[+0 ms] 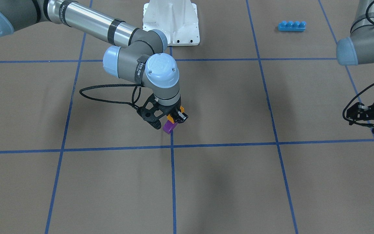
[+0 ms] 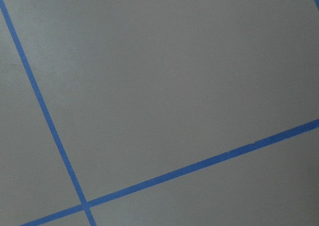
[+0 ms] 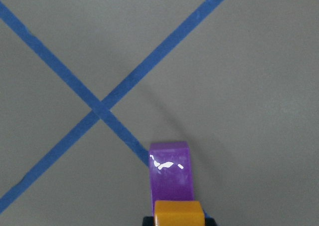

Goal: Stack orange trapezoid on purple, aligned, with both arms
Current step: 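Lower the orange block onto the purple block, aligning it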

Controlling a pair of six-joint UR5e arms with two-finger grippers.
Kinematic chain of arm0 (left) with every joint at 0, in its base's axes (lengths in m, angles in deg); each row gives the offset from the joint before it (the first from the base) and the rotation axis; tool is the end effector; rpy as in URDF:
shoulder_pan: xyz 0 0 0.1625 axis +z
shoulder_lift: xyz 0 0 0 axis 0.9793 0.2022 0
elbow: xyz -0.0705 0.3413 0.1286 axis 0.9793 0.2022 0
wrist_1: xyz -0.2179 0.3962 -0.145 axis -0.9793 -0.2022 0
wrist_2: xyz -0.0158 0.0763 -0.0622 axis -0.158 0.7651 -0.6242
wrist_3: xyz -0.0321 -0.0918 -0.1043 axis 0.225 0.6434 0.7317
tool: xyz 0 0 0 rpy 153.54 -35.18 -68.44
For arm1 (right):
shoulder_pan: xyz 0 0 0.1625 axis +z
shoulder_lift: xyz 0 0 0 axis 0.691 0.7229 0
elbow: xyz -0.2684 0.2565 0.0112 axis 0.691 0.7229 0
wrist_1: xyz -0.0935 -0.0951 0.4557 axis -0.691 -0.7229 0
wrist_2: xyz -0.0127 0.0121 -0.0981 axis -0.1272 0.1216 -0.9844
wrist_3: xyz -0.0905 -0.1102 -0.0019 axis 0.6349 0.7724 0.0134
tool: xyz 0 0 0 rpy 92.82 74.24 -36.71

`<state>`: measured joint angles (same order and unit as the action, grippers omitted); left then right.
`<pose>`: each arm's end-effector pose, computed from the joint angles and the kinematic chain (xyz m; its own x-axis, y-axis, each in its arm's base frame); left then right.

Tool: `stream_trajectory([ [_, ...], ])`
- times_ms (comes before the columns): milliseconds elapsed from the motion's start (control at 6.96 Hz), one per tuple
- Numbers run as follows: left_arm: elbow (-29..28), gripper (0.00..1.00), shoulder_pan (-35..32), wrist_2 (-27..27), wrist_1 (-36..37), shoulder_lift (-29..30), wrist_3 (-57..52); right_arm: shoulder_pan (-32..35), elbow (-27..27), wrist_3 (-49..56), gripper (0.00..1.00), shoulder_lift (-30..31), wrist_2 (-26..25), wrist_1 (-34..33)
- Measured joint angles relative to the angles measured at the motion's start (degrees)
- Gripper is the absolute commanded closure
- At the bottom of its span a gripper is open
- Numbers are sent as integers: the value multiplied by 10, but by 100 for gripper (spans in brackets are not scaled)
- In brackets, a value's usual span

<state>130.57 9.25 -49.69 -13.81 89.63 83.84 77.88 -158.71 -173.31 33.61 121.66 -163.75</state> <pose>0.1828 -0.6571 0.4373 0.7835 0.3934 -0.4810 -0.3107 0.9184 0.2450 -0.6511 -0.5243 0.1435 0.5061 0.6961 0.5092 -0.4395 0.7162 -0.5421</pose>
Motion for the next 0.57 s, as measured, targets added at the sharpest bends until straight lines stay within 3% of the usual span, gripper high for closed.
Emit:
stream_trajectory([
  [287,-2,0,0,0,0,0,0,-1,0,0,100,0,-1,1],
  [431,-2,0,1,0,0,1,0,-2,-1,0,71,0,-1,2],
  [575,-3,0,1,0,0,1,0,-2,-1,0,1,1,-1,7],
])
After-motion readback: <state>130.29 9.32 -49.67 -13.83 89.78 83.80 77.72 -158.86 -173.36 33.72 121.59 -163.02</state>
